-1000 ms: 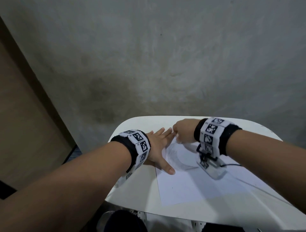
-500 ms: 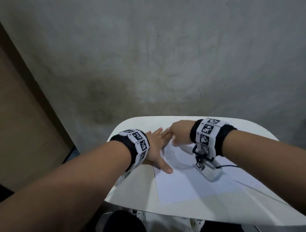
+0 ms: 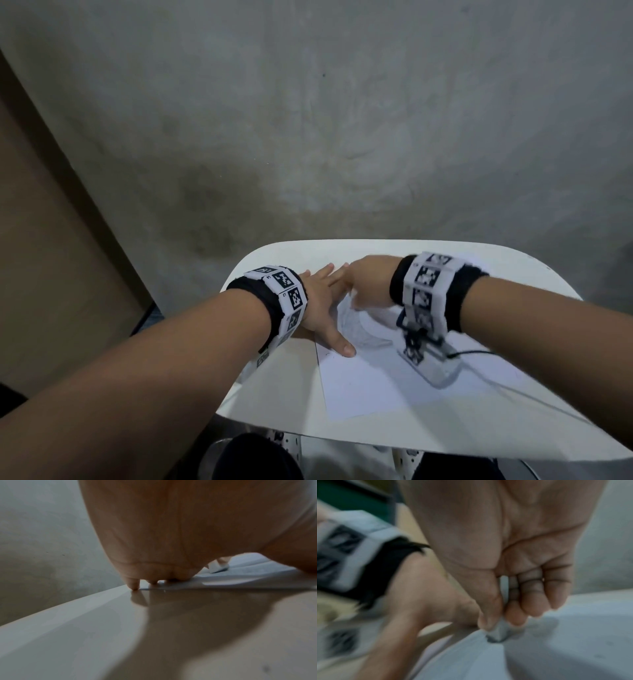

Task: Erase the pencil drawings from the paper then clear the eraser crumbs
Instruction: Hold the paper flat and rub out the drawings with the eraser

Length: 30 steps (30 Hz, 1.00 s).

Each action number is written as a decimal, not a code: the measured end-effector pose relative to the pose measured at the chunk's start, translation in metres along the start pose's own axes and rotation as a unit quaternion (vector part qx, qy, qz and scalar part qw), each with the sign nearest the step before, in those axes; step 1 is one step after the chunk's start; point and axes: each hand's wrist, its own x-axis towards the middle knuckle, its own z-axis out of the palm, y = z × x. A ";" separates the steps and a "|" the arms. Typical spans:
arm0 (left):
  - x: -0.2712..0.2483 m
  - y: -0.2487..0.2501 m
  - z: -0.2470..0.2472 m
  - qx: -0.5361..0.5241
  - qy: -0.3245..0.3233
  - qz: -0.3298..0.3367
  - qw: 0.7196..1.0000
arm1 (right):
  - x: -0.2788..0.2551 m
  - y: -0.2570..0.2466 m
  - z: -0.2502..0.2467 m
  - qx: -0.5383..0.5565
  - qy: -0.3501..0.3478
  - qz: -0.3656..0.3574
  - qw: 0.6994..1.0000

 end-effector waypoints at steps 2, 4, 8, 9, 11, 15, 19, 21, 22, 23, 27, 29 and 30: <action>0.003 -0.003 0.001 0.010 -0.001 0.001 1.000 | -0.003 0.013 -0.007 0.015 0.027 0.036 0.999; 0.006 -0.005 0.003 0.005 0.000 0.000 1.000 | -0.003 0.011 -0.006 -0.003 0.032 0.044 0.998; 0.004 -0.003 0.003 -0.001 0.002 0.008 1.000 | -0.004 0.006 -0.001 0.001 0.007 0.015 1.000; 0.004 -0.004 0.002 0.005 0.000 0.003 1.000 | -0.005 0.015 -0.004 0.018 0.013 0.029 0.999; 0.005 -0.004 0.003 0.014 -0.002 -0.005 1.000 | -0.007 0.025 -0.007 0.026 0.023 0.060 0.998; 0.006 -0.005 0.003 -0.007 0.002 0.007 1.000 | -0.008 -0.001 0.001 -0.005 -0.008 0.016 1.000; 0.002 -0.001 0.002 0.011 0.001 -0.003 1.000 | -0.007 0.015 -0.006 -0.001 0.020 0.058 0.998; -0.001 0.002 0.000 -0.001 0.004 -0.002 1.000 | -0.008 0.001 -0.003 -0.020 -0.003 0.033 0.999; -0.002 0.002 0.000 -0.009 0.004 -0.004 1.000 | -0.005 -0.004 0.001 -0.030 -0.027 0.018 0.999; -0.001 0.001 -0.001 -0.010 0.003 -0.002 1.000 | -0.004 -0.005 0.001 -0.033 -0.033 0.006 0.999; 0.003 -0.003 0.003 0.012 0.001 -0.003 1.000 | -0.007 0.016 -0.003 0.009 0.026 0.050 0.998; 0.003 -0.002 0.003 -0.007 0.009 -0.001 1.000 | -0.011 0.001 0.001 0.018 0.016 0.017 1.000; 0.003 -0.003 0.003 -0.015 0.013 0.002 1.000 | -0.012 -0.006 0.001 0.007 -0.009 -0.005 1.000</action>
